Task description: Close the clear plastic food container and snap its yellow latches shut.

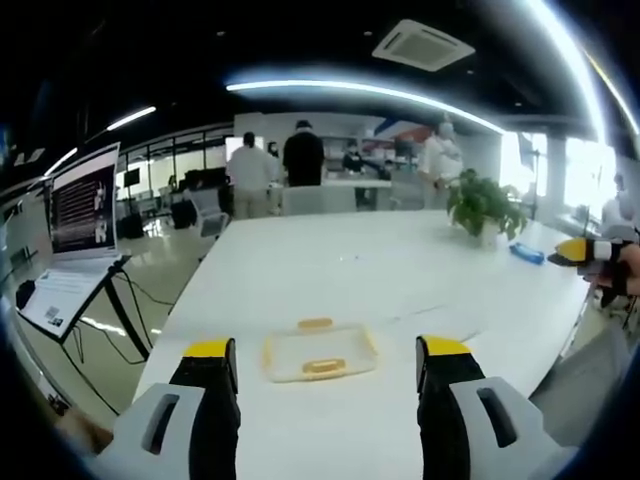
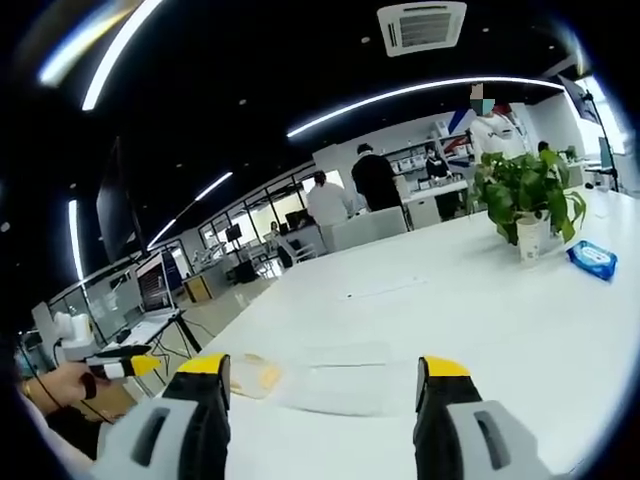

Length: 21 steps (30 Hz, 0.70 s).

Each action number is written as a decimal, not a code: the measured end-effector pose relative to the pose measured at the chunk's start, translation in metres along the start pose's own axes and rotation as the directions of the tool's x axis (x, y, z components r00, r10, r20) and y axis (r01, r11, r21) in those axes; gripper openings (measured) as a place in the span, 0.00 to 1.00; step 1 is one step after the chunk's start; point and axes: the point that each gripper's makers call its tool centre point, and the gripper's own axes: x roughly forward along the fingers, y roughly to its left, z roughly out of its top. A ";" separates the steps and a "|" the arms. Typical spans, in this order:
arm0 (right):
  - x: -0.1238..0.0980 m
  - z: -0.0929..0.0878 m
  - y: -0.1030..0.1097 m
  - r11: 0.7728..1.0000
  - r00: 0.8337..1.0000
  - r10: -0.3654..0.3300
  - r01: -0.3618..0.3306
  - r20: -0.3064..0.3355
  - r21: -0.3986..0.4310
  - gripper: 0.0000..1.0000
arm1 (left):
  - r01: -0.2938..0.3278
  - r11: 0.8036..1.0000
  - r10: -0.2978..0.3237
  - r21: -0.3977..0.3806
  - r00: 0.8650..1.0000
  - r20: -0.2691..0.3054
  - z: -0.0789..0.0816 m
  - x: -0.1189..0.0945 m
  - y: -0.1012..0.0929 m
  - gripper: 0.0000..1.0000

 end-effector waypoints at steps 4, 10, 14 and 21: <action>-0.001 -0.002 0.000 1.000 1.000 -0.005 0.005 -0.003 0.005 0.75 | 0.000 1.000 0.000 0.001 1.000 -0.001 0.000 0.000 0.000 0.70; 0.001 -0.001 0.002 1.000 1.000 -0.002 0.002 0.000 0.012 0.75 | 0.005 1.000 -0.005 0.004 1.000 -0.003 0.000 0.001 0.000 0.70; 0.004 0.001 0.005 1.000 1.000 0.003 -0.003 0.005 0.013 0.75 | 0.005 1.000 -0.005 0.006 1.000 0.000 0.002 0.002 0.001 0.69; 0.008 -0.004 0.009 1.000 1.000 0.016 -0.016 -0.015 0.008 0.75 | 0.009 1.000 -0.009 0.008 1.000 -0.007 0.000 0.002 0.001 0.69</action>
